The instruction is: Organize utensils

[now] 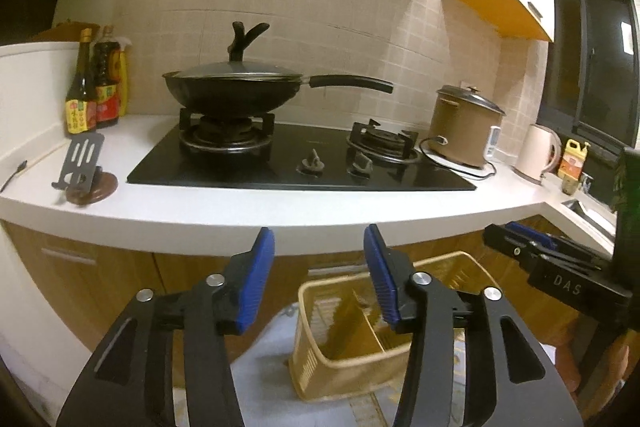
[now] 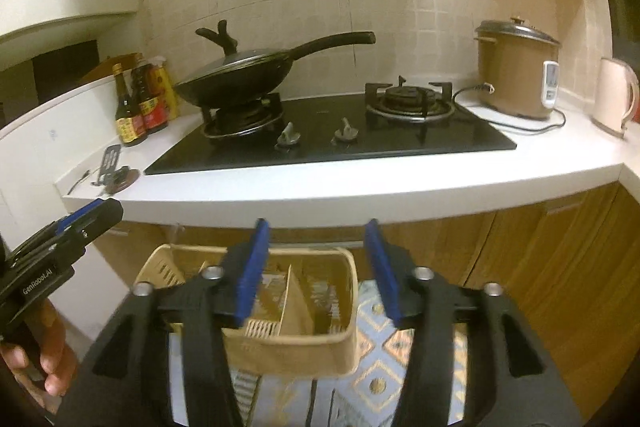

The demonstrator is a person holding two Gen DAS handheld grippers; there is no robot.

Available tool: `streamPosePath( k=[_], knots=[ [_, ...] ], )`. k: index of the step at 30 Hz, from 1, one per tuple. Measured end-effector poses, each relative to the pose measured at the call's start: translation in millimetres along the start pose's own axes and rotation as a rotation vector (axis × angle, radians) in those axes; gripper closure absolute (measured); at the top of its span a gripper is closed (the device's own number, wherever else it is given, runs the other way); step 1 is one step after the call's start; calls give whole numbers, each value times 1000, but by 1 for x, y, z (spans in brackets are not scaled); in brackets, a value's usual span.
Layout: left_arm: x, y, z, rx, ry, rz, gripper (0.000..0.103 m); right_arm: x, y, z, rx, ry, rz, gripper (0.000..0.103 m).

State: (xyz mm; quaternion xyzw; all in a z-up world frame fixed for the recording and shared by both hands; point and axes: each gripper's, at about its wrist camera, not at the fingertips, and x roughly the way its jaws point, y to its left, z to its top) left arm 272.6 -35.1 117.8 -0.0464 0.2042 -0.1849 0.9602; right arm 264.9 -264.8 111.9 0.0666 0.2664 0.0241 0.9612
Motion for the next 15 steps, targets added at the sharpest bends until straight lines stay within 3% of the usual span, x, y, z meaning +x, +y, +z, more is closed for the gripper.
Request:
streamPosePath(
  k=[9, 15],
  knots=[
    [-57, -1, -3, -24, 83, -36, 51, -49, -6, -13, 67, 111, 75, 55],
    [-92, -8, -23, -3, 207, -41, 51, -77, 5, -37, 33, 204, 102, 55]
  ],
)
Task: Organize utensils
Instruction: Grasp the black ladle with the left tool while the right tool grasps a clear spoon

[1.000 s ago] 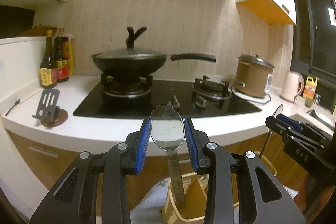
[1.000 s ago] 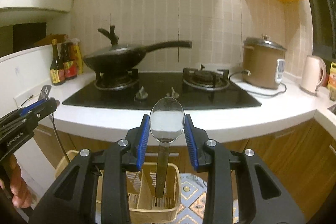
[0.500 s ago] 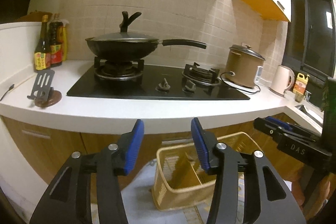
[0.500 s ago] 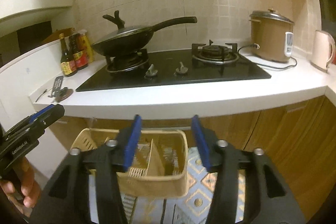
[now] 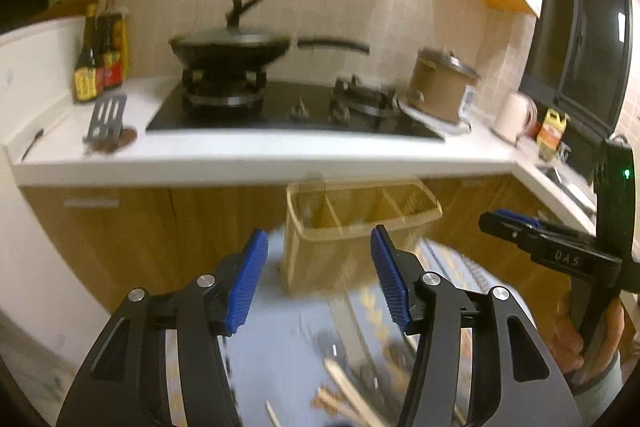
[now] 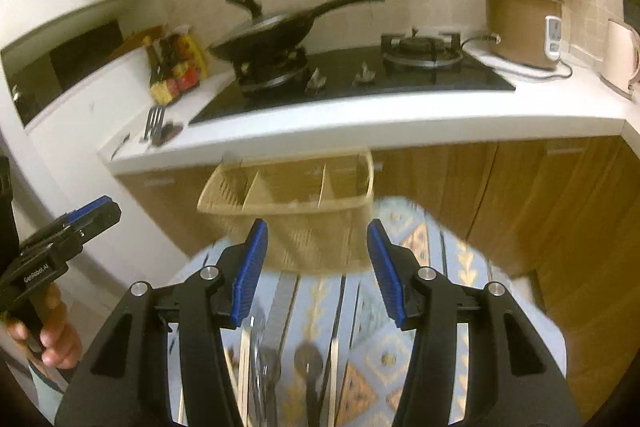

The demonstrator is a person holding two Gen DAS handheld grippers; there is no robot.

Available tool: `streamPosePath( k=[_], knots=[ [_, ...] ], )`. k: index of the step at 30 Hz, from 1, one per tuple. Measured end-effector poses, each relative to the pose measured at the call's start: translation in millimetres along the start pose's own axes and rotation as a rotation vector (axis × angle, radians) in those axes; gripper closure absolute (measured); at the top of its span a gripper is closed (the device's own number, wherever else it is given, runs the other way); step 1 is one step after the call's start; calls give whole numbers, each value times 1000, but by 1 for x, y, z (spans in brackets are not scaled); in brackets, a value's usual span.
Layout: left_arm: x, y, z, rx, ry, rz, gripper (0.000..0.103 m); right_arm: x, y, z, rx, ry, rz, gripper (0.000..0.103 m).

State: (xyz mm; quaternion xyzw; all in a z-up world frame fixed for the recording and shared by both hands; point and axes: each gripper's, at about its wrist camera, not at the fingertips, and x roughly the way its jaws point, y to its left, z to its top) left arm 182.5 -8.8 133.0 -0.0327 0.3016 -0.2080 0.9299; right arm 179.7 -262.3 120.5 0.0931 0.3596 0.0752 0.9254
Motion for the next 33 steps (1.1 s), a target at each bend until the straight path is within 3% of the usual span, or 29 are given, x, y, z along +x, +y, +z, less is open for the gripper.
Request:
streamPosePath(
  k=[8, 18, 24, 33],
  knots=[
    [2, 5, -63, -66, 193, -29, 51, 12, 2, -53, 0, 135, 24, 55],
    [44, 5, -150, -137, 426, -38, 51, 60, -12, -97, 69, 371, 55, 55],
    [63, -5, -173, -103, 455, 47, 51, 87, -22, -110, 140, 444, 100, 55],
    [71, -24, -184, 5, 457, 136, 51, 113, 3, -100, 50, 437, 63, 55]
  ],
)
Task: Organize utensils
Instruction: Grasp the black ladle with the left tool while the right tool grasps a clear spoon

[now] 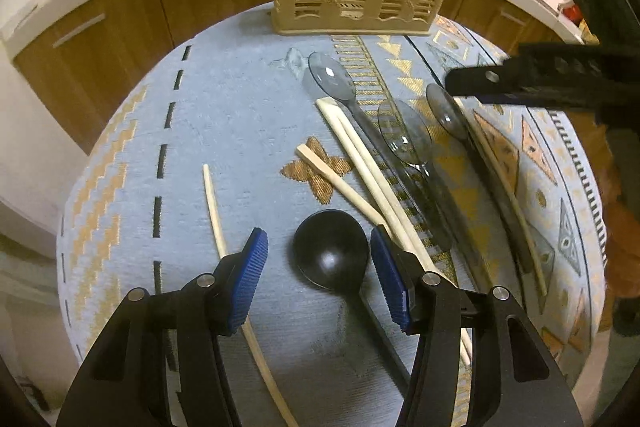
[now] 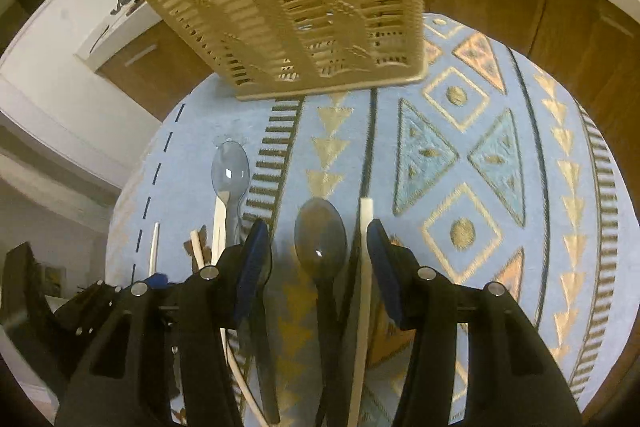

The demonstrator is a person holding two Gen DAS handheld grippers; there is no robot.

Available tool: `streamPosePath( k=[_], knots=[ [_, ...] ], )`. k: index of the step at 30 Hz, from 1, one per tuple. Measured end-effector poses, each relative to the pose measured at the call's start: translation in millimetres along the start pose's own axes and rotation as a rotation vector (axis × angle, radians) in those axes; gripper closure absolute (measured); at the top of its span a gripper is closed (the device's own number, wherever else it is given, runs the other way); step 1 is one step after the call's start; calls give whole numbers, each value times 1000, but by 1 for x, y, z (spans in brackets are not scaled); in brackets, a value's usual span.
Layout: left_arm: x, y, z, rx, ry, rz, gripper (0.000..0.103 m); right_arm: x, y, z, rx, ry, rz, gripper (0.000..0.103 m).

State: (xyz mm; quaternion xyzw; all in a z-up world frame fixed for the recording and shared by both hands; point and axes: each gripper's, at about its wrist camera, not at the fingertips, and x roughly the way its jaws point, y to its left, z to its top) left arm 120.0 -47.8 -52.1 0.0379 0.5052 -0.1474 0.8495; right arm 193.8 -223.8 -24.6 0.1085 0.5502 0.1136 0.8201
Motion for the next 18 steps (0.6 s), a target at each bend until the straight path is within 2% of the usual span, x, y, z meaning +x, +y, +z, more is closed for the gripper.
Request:
streamPosePath(
  k=[6, 11, 18],
  knots=[
    [-2, -2, -3, 30, -11, 10, 51, 16, 8, 6, -36, 20, -19, 56],
    [-2, -8, -7, 80, -24, 30, 51, 26, 11, 3, -75, 51, -39, 67],
    [-3, -9, -9, 116, -25, 27, 50, 26, 12, -6, -110, 71, -63, 67]
  ],
)
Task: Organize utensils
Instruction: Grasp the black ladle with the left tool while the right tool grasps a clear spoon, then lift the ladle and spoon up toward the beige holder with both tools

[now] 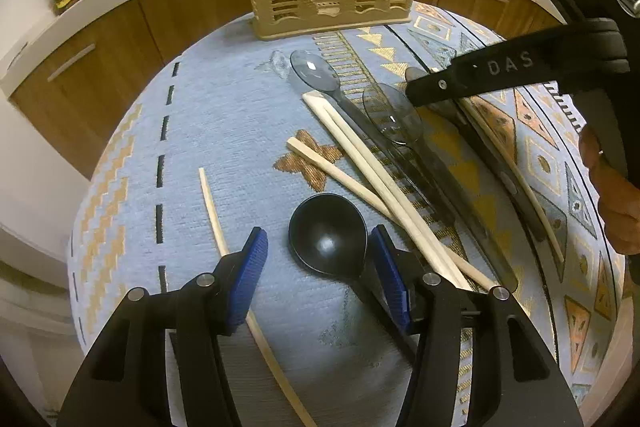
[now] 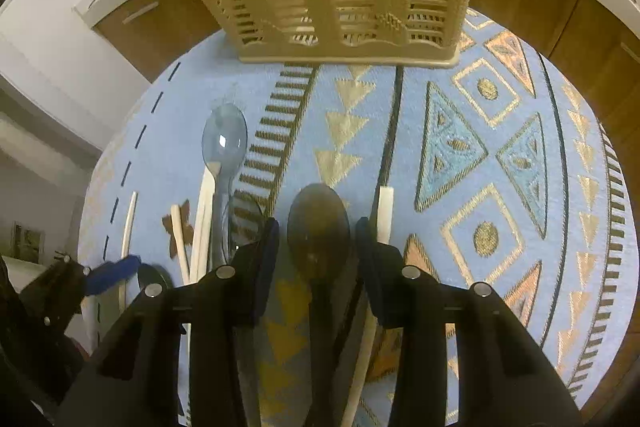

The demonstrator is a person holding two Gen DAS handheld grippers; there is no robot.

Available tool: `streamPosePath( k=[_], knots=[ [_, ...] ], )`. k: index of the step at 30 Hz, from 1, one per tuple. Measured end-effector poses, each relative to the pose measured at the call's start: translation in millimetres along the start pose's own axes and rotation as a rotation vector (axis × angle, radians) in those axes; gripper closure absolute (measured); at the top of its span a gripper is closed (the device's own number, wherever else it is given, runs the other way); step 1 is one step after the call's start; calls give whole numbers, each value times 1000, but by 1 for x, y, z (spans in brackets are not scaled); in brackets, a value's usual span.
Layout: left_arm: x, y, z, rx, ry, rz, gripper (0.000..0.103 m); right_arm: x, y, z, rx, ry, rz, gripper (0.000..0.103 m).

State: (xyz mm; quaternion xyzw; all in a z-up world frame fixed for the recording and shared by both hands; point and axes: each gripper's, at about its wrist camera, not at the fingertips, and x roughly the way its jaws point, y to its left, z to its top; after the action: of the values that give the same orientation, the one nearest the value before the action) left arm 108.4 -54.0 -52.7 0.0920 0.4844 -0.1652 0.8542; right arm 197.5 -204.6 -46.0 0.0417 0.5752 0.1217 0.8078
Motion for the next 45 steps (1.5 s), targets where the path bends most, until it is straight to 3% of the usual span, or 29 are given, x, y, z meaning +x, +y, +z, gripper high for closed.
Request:
streamPosePath(
  k=[10, 16, 23, 28, 35, 41, 43, 45],
  knots=[
    [8, 2, 14, -33, 14, 22, 50, 6, 26, -16, -117, 11, -106, 67],
    [9, 2, 18, -47, 12, 35, 67, 13, 38, -17, -150, 0, -156, 76],
    [3, 12, 16, -86, -28, -4, 67, -5, 11, -23, -60, -44, -8, 77],
    [-19, 17, 19, -96, -114, -16, 67, -25, 3, -33, -55, -107, 45, 77],
    [-47, 20, 25, -104, -227, -26, 67, -67, 1, -58, -89, -277, 189, 77],
    [-72, 18, 37, -90, -321, -37, 67, -116, -5, -72, -133, -456, 426, 77],
    [-78, 18, 41, -86, -344, -39, 67, -123, 0, -67, -143, -489, 453, 77],
    [-85, 19, 46, -86, -371, -37, 67, -131, 5, -58, -156, -514, 471, 87]
  ],
)
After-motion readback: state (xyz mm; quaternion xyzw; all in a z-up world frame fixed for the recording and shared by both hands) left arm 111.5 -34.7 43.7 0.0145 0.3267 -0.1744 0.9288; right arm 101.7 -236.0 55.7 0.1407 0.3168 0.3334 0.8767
